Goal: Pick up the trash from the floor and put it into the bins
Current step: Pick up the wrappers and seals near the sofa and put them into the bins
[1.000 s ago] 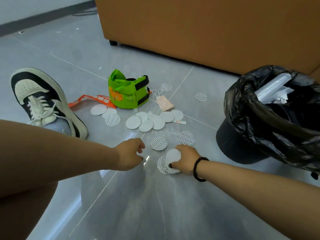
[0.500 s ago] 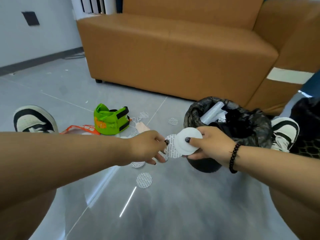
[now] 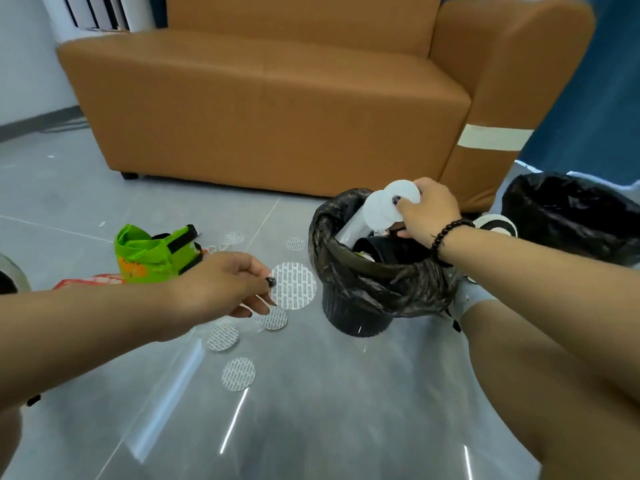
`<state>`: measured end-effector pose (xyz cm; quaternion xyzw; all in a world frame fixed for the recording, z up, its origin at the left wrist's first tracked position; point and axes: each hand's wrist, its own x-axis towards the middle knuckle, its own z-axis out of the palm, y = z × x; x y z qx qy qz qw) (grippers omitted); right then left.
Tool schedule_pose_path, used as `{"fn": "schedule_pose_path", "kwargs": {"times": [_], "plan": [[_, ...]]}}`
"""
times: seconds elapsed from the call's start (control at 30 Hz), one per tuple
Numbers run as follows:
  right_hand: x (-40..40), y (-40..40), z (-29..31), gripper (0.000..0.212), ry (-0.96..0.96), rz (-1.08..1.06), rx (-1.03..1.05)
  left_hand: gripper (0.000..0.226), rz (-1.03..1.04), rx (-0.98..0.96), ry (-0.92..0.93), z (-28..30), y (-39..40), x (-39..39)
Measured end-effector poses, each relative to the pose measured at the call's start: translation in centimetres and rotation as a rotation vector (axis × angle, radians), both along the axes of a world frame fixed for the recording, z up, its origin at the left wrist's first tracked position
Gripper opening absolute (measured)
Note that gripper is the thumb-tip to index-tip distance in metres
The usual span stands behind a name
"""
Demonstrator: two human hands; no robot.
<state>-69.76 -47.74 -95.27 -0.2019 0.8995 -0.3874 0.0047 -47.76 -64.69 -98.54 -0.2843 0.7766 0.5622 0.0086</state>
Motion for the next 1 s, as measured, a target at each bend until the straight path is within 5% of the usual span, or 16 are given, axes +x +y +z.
{"fn": "schedule_pose_path", "kwargs": {"times": [0.17, 0.33, 0.53, 0.67, 0.77, 0.87, 1.0], "plan": [[-0.9, -2.1, -1.8, 0.045, 0.006, 0.245, 0.349, 0.008, 0.008, 0.035, -0.005, -0.4, 0.2, -1.5], [-0.8, -3.4, -1.0, 0.036, 0.162, 0.027, -0.078, 0.008, 0.042, 0.081, 0.036, -0.4, -0.1, -2.7], [-1.7, -3.9, -3.2, 0.043, -0.115, -0.007, 0.21, 0.012, 0.044, 0.081, 0.057, -0.6, 0.1, -2.6], [-0.4, -4.1, -2.2, 0.008, 0.081, -0.049, -0.017, 0.009, 0.035, 0.053, 0.065, -1.3, -0.3, -2.1], [3.6, -5.3, -1.9, 0.007, -0.152, 0.247, -0.169, 0.009, 0.064, 0.039, 0.079, -2.3, -1.0, -1.4], [7.5, -6.9, -3.1, 0.011, -0.435, 0.554, -0.039, 0.009, 0.124, 0.052, 0.08, -3.7, -2.2, -0.7], [8.9, -9.4, -6.4, 0.022, -0.478, 0.596, 0.036, 0.006, 0.169, 0.086, 0.048, -5.7, -4.2, 0.2]]}}
